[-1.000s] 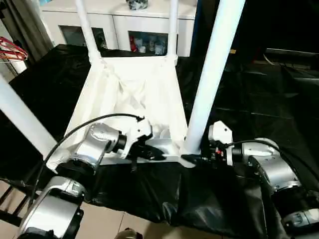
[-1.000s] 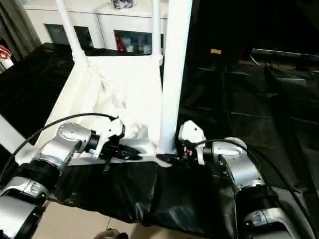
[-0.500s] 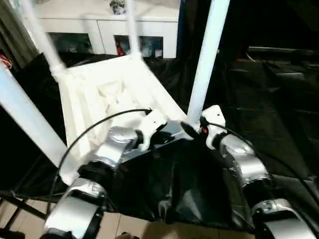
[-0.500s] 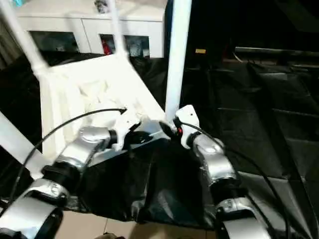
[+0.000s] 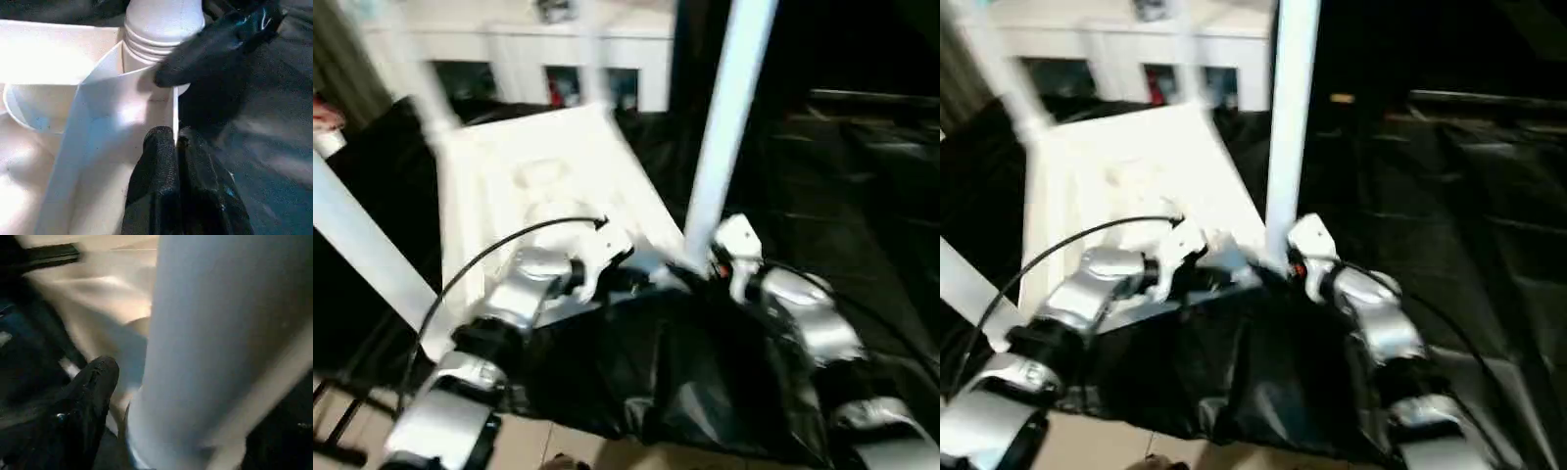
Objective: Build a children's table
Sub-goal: Rotate leg to tighten
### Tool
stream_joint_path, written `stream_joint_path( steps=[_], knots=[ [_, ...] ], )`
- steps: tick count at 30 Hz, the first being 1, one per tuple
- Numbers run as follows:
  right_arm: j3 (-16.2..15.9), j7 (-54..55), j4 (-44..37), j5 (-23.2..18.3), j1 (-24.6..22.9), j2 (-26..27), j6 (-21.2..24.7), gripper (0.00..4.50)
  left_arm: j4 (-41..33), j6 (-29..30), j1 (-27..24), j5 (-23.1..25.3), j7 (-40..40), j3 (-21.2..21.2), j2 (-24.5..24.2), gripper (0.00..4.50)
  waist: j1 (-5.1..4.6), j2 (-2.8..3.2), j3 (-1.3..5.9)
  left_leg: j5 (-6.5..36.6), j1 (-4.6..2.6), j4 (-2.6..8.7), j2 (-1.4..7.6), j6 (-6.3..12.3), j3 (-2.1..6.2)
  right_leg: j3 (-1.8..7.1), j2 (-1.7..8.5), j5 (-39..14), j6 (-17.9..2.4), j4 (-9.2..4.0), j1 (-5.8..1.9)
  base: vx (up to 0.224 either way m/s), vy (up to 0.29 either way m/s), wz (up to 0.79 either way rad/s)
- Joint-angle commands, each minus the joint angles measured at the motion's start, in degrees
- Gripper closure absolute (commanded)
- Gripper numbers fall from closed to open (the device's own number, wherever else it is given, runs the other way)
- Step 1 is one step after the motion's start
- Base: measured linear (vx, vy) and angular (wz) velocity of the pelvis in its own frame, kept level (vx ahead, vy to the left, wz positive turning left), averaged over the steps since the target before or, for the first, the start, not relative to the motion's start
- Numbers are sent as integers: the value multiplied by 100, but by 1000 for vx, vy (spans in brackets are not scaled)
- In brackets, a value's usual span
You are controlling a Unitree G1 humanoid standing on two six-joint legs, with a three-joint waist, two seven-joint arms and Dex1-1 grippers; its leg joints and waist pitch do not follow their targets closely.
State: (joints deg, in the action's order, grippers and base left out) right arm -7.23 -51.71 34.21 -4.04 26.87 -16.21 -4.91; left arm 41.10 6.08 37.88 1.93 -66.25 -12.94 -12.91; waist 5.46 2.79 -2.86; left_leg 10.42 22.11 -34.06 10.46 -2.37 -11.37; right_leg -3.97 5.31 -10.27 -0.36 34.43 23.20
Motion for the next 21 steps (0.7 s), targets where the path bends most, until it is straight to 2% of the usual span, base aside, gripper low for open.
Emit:
stream_joint_path(
  steps=[1,3,4,6,8,10,13,16,21],
  knots=[
    [-323,-510,-133,-89,-89,35,60,78,-229,-242,132,-251,-224,0,79,450,25,-63,411,913,-103,362,311,695,121,231,349,-584,-1558,-326,-285,0,0,0],
    [-405,-955,-270,-188,-157,-121,138,78,-146,-262,178,-246,-438,-8,-47,450,53,-54,403,992,-117,368,319,647,118,231,354,-684,-1577,-337,-269,0,0,0],
    [-405,-955,-270,-188,-157,-121,138,78,-146,-262,178,-246,-438,-8,-47,450,64,-62,395,1026,-116,374,316,634,121,230,354,-739,-1564,-347,-278,0,0,0],
    [-601,-1668,-461,-261,-283,-383,221,78,-92,-277,202,-257,-732,-7,-186,450,103,-99,396,1047,-118,380,320,599,120,239,366,-831,-1515,-348,-284,0,0,0],
    [-629,-1770,-488,-269,-300,-426,222,78,-96,-268,202,-275,-786,-3,-206,450,137,-84,398,1031,-127,373,328,601,116,246,373,-824,-1518,-342,-269,0,0,0],
    [-658,-1990,-570,-330,-326,-510,282,92,-128,-224,200,-338,-936,-15,-266,450,150,-119,393,975,-111,380,323,593,120,241,371,-826,-1518,-336,-278,0,0,0],
    [-655,-2188,-649,-419,-334,-570,356,92,-127,-237,192,-385,-1083,-18,-312,450,164,-112,395,971,-116,375,323,571,120,245,382,-910,-1508,-345,-273,0,0,0],
    [-657,-2242,-712,-458,-340,-583,414,124,-158,-221,166,-406,-1167,-16,-316,450,176,-97,400,925,-117,372,324,567,123,241,384,-898,-1508,-340,-274,0,0,0],
    [-624,-2107,-740,-424,-365,-520,464,163,-177,-257,130,-404,-1106,-11,-267,450,195,-113,407,862,-117,366,322,574,121,238,377,-840,-1498,-330,-274,0,0,0]
  ],
)
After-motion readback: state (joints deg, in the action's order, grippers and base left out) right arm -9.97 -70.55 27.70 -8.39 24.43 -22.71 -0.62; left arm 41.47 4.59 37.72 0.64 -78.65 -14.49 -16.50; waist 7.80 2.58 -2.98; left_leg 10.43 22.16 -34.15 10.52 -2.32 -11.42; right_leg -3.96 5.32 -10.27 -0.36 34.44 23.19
